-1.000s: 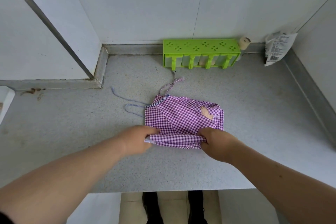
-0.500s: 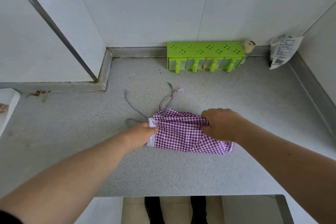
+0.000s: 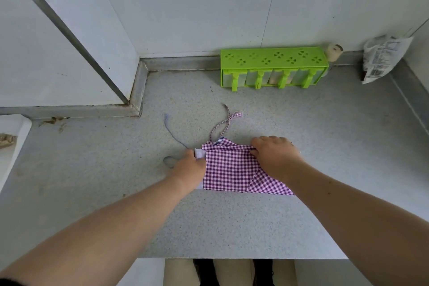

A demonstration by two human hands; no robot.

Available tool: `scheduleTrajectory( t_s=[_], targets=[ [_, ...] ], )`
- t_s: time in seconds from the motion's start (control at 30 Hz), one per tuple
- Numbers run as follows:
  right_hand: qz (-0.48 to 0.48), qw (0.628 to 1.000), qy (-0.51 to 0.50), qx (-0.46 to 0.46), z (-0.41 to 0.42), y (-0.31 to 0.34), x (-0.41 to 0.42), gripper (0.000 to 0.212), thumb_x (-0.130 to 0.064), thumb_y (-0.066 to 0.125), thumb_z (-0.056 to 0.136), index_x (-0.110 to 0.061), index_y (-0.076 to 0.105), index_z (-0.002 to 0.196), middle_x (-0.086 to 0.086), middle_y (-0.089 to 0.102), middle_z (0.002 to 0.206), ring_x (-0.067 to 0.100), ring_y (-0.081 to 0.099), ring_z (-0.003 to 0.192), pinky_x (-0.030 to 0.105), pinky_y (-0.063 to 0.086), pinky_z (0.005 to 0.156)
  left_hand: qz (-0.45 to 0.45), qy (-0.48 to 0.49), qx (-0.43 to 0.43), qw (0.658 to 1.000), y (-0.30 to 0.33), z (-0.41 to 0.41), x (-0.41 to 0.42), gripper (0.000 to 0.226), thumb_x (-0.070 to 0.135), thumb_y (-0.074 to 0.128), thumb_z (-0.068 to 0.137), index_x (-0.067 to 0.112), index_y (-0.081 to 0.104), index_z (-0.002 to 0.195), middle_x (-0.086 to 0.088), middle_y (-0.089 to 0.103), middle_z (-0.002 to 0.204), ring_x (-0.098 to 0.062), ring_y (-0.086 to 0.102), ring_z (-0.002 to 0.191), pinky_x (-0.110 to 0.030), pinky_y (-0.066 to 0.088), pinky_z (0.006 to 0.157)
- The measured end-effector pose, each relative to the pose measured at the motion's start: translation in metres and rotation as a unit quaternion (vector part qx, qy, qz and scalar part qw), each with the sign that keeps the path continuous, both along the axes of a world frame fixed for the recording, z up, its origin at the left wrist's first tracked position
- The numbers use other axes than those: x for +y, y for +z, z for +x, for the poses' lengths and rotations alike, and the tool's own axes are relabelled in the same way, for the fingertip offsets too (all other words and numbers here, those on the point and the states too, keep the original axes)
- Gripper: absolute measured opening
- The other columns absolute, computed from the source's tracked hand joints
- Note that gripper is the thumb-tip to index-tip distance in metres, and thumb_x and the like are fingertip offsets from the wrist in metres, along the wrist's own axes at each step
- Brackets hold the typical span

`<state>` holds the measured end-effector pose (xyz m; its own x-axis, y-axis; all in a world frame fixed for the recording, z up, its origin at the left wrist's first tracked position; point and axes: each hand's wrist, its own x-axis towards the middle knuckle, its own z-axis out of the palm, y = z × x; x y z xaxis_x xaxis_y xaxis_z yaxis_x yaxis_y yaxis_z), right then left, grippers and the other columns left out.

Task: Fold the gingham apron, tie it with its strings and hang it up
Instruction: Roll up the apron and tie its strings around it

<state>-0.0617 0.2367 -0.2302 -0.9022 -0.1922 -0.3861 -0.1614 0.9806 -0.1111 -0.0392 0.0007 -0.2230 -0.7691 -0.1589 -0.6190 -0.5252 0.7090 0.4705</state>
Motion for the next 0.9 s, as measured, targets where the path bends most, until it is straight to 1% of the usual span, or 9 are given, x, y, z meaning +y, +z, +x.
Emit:
scheduleTrajectory(
  t_s=[0.03, 0.07, 0.13, 0.2, 0.3, 0.37, 0.5, 0.67, 0.9],
  targets=[
    [0.001, 1.0, -0.002, -0.007, -0.002, -0.003, 0.0, 0.03, -0.044, 0.031, 0.108, -0.031, 0.056, 0.119, -0.008, 0.063, 0.109, 0.02, 0.059, 0.108, 0.043, 0.047, 0.101, 0.015, 0.014, 0.017, 1.0, 0.005, 0.002, 0.002, 0.043, 0.039, 0.035, 0.112, 0.02, 0.036, 0.151, 0.001, 0.045, 0.101, -0.014, 0.052, 0.086, -0.03, 0.048, 0.067],
    [-0.002, 1.0, -0.007, -0.015, -0.005, -0.007, 0.002, 0.029, -0.046, 0.03, 0.107, -0.033, 0.055, 0.116, -0.007, 0.063, 0.109, 0.021, 0.058, 0.108, 0.044, 0.047, 0.101, 0.023, 0.009, 0.041, 0.999, 0.007, 0.005, 0.002, 0.046, 0.036, 0.039, 0.111, 0.022, 0.031, 0.154, -0.002, 0.047, 0.114, -0.017, 0.055, 0.099, -0.032, 0.051, 0.076],
    [0.002, 0.999, -0.015, -0.035, -0.01, -0.014, 0.004, 0.027, -0.049, 0.028, 0.105, -0.038, 0.051, 0.111, -0.006, 0.061, 0.108, 0.022, 0.055, 0.109, 0.047, 0.048, 0.1, -0.037, -0.1, 0.135, 0.985, 0.005, 0.003, -0.001, 0.057, 0.038, 0.047, 0.106, 0.029, 0.025, 0.158, -0.004, 0.033, 0.156, -0.026, 0.043, 0.139, -0.04, 0.045, 0.111],
    [0.006, 0.999, -0.001, -0.04, -0.013, -0.02, 0.005, 0.025, -0.049, 0.028, 0.104, -0.041, 0.051, 0.112, -0.006, 0.06, 0.11, 0.024, 0.053, 0.113, 0.049, 0.045, 0.105, -0.12, -0.29, 0.22, 0.924, -0.006, -0.003, -0.003, 0.065, 0.041, 0.048, 0.102, 0.033, 0.022, 0.161, 0.003, 0.018, 0.169, -0.023, 0.023, 0.155, -0.043, 0.025, 0.127],
    [0.006, 0.999, 0.032, -0.021, -0.017, -0.021, 0.005, 0.022, -0.038, 0.034, 0.108, -0.04, 0.052, 0.12, -0.008, 0.062, 0.111, 0.02, 0.048, 0.117, 0.043, 0.034, 0.111, -0.162, -0.438, 0.191, 0.863, -0.019, -0.013, 0.004, 0.07, 0.045, 0.04, 0.104, 0.033, 0.008, 0.166, 0.008, 0.001, 0.175, -0.019, 0.01, 0.16, -0.046, 0.015, 0.13],
    [0.002, 0.999, 0.039, -0.007, -0.016, -0.02, 0.003, 0.022, -0.035, 0.034, 0.108, -0.039, 0.05, 0.122, -0.007, 0.063, 0.11, 0.02, 0.047, 0.117, 0.041, 0.032, 0.109, -0.17, -0.432, 0.166, 0.87, -0.029, -0.018, 0.008, 0.069, 0.047, 0.035, 0.106, 0.031, 0.005, 0.166, 0.006, 0.005, 0.176, -0.019, 0.014, 0.159, -0.046, 0.016, 0.13],
    [0.02, 0.999, 0.019, 0.047, -0.007, -0.021, -0.005, 0.023, -0.027, 0.037, 0.104, -0.034, 0.048, 0.122, -0.006, 0.063, 0.113, 0.021, 0.05, 0.113, 0.041, 0.034, 0.103, -0.2, -0.432, 0.218, 0.852, -0.047, -0.028, 0.008, 0.058, 0.043, 0.033, 0.108, 0.03, 0.02, 0.162, 0.005, 0.031, 0.16, -0.02, 0.035, 0.142, -0.042, 0.03, 0.122],
    [-0.024, 0.996, -0.022, 0.079, 0.014, -0.028, -0.017, 0.04, -0.02, 0.037, 0.099, -0.034, 0.049, 0.135, -0.004, 0.051, 0.132, 0.025, 0.045, 0.126, 0.045, 0.033, 0.11, -0.186, -0.397, 0.251, 0.863, -0.063, -0.031, 0.004, 0.033, 0.037, 0.029, 0.109, 0.026, 0.049, 0.133, 0.004, 0.049, 0.131, -0.018, 0.047, 0.116, -0.038, 0.041, 0.108],
    [-0.072, 0.986, -0.122, 0.082, 0.02, -0.044, -0.006, 0.036, -0.026, 0.028, 0.107, -0.03, 0.058, 0.127, -0.005, 0.058, 0.126, 0.024, 0.049, 0.121, 0.042, 0.033, 0.11, -0.178, -0.317, 0.268, 0.892, -0.078, -0.032, 0.009, 0.027, 0.036, 0.025, 0.104, 0.026, 0.051, 0.104, 0.008, 0.051, 0.107, -0.013, 0.043, 0.096, -0.035, 0.047, 0.095]
  ],
)
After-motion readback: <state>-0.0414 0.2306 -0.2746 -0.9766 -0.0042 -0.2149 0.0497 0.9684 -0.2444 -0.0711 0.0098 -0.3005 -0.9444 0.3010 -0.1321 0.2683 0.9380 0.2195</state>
